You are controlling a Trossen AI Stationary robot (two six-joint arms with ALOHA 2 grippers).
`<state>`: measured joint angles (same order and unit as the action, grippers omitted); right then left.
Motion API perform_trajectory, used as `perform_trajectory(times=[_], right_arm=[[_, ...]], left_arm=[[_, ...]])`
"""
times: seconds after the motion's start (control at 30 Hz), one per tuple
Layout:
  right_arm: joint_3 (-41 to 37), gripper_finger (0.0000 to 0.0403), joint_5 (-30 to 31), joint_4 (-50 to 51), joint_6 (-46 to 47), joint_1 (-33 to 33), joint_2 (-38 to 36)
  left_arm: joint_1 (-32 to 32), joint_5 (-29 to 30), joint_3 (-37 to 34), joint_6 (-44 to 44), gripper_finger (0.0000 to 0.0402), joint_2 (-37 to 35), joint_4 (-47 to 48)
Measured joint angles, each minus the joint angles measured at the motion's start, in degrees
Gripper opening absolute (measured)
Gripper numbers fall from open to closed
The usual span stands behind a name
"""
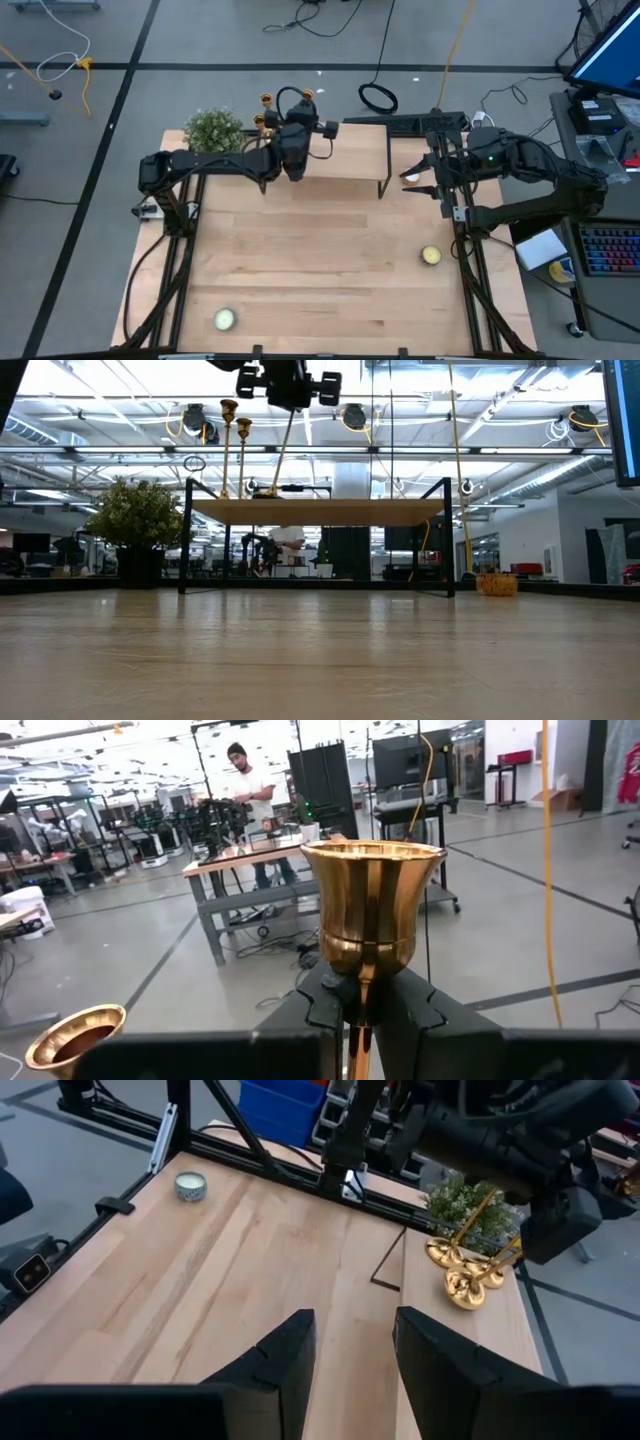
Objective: Pick & Place candle stick holders
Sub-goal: Put the gold candle holder on the shelf
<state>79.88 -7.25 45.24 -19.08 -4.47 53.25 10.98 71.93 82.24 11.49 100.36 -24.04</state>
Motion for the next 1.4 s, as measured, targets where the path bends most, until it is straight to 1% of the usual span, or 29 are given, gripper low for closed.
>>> perform_trajectory(times=[0.17, 0.33, 0.53, 0.63, 0.97, 1.4], right_arm=[[0.0, 0.013, 0.0, 0.0, -0.1, 0.0, 0.0], [0.0, 0.013, 0.0, 0.0, -0.1, 0.0, 0.0], [0.0, 0.013, 0.0, 0.0, -0.1, 0.0, 0.0], [0.0, 0.013, 0.0, 0.0, -0.1, 0.0, 0.0], [0.0, 0.013, 0.0, 0.0, -0.1, 0.0, 0.0], [0.0, 0.013, 0.0, 0.0, -0.1, 0.0, 0.0]], left_arm=[[1.0, -2.6, 0.0, 0.0, 0.0031, 0.0, 0.3], [1.9, -2.9, 0.0, -0.3, 0.0032, 0.0, 0.4], [2.7, -5.0, 0.0, -4.6, 0.0049, 0.0, 4.8], [2.9, -5.0, 0.0, -6.1, 0.0054, -0.1, 6.0], [2.9, -3.3, 0.0, -5.4, 0.0057, -0.1, 6.3], [2.8, -2.9, 0.0, 0.7, 0.0062, -0.1, 4.1]])
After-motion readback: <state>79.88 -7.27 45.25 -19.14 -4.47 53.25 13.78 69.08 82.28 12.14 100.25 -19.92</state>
